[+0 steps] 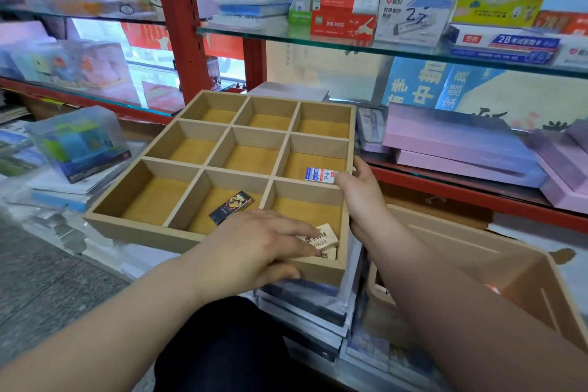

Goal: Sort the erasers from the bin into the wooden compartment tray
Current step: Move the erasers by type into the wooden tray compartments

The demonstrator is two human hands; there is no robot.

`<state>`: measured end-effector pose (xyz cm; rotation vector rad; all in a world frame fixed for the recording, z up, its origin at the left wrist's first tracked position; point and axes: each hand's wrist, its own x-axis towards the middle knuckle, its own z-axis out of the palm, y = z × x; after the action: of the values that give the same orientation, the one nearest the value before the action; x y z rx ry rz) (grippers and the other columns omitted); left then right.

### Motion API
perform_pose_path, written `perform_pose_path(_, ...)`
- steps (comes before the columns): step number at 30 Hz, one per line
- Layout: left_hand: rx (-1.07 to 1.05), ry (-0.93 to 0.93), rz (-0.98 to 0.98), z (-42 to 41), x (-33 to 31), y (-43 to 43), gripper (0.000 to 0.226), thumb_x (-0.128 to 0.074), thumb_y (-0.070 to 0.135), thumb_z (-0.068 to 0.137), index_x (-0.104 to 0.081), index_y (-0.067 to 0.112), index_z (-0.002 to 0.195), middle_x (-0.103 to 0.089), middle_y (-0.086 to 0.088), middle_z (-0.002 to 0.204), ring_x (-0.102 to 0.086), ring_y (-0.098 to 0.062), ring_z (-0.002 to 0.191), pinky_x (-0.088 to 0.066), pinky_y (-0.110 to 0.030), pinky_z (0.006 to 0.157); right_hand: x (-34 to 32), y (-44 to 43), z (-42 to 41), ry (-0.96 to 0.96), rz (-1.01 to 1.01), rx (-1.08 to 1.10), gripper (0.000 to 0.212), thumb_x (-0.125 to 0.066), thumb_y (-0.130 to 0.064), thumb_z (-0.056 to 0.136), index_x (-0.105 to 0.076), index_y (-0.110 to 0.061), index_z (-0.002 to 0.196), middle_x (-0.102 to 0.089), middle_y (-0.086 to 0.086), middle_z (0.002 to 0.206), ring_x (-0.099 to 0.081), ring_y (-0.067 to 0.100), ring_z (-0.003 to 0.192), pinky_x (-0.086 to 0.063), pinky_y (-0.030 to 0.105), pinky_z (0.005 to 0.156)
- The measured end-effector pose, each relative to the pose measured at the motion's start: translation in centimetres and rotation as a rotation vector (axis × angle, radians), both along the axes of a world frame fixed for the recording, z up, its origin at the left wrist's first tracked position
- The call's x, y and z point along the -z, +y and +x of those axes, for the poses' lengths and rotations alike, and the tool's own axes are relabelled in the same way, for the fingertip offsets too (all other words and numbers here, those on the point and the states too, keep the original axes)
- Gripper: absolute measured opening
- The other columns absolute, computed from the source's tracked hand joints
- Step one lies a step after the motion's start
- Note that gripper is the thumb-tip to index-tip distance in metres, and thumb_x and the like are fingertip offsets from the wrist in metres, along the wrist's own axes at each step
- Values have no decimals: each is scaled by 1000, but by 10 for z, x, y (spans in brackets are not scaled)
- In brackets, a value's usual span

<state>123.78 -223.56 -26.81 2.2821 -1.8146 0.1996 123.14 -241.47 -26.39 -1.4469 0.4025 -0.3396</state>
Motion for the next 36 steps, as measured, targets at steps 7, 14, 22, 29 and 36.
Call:
perform_pose_path(7, -96, -23, -156, 19, 1, -8, 32, -50, 44, 71, -72, 29, 88, -69, 7, 104, -64, -11, 82, -53, -28, 70, 1, -10, 19, 28, -58, 28, 34, -45, -4, 87, -45, -22, 116, -57, 8, 117, -58, 19, 94, -49, 27, 76)
perform_pose_path(14, -316, 204, -17, 15, -14, -23, 71, -68, 54, 70, -40, 34, 133, -50, 18, 129, -40, -6, 122, -24, -17, 102, -2, -10, 28, 11, 16, 70, 36, -41, 2, 86, -50, -11, 118, -62, 12, 106, -61, 24, 87, -51, 35, 76)
perform_pose_path(22, -285, 176, 47, 33, -18, -38, 52, -62, 44, 80, -44, 43, 129, -51, 21, 130, -33, -6, 127, -11, -12, 102, -9, -17, 45, 36, -13, -8, 39, -38, -1, 88, -46, -14, 123, -59, 2, 87, -57, 14, 71, -47, 26, 62)
perform_pose_path(29, -320, 103, 15, 32, -16, -31, 72, -66, 50, 74, -32, 39, 137, -44, 24, 133, -31, 3, 129, 2, -15, 108, -6, -27, 44, 80, -293, -26, 37, -46, -11, 88, -43, -16, 125, -58, 0, 111, -58, 17, 97, -49, 28, 79)
perform_pose_path(36, -334, 286, -128, 29, -13, -24, 48, -74, 28, 75, -57, 29, 120, -47, 29, 78, -47, 6, 106, 2, -1, 106, -4, -24, 41, 58, -303, -13, 42, -46, -12, 90, -38, -17, 132, -55, 2, 115, -54, 12, 92, -47, 22, 70)
